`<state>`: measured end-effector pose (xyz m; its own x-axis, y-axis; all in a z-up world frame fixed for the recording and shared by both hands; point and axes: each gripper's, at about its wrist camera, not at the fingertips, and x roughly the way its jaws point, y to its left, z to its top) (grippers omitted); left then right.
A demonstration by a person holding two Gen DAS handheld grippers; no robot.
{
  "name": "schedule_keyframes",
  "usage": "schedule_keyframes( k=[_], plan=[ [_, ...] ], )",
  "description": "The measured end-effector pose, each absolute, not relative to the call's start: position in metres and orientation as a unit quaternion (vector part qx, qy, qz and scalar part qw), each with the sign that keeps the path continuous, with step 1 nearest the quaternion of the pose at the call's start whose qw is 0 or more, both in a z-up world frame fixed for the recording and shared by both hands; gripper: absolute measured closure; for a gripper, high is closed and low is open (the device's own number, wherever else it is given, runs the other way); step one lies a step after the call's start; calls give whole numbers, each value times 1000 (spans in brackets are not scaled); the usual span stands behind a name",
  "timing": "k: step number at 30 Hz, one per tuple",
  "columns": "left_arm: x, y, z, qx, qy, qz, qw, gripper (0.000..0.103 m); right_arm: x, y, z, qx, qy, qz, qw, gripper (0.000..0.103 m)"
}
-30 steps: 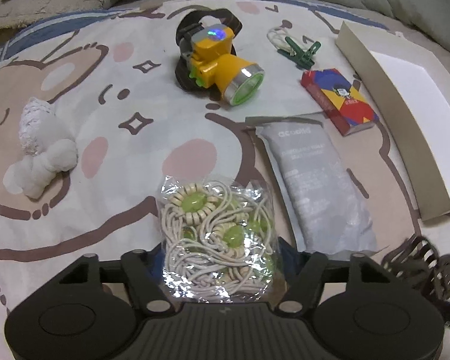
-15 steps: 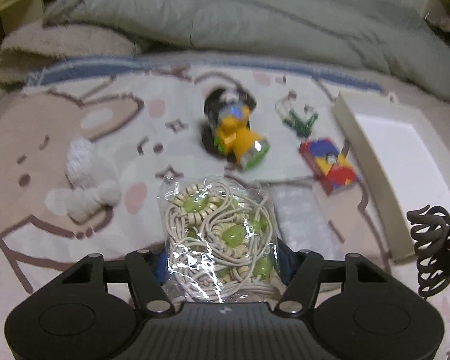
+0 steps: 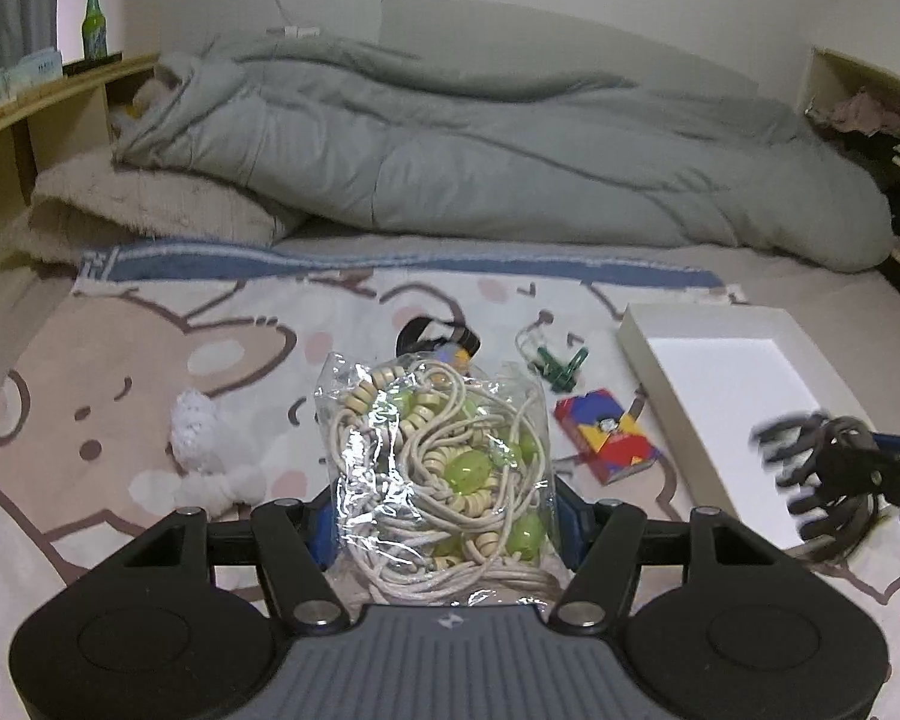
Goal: Organize objects
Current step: 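Lift and carry the coil and bead bag toward the white box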
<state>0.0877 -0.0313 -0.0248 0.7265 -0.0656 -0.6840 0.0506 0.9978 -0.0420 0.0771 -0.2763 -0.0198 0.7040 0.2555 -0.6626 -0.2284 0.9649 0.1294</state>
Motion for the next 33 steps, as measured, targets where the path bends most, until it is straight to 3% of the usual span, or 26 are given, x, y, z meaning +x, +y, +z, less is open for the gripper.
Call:
schedule_keyframes(
  k=[17, 33],
  plan=[
    [86, -46, -12, -25, 336, -50, 940, 38, 87, -285, -9, 35, 318, 115, 940, 58],
    [119, -132, -7, -19, 324, -106, 940, 38, 117, -345, -14, 55, 293, 59, 953, 58]
  ],
)
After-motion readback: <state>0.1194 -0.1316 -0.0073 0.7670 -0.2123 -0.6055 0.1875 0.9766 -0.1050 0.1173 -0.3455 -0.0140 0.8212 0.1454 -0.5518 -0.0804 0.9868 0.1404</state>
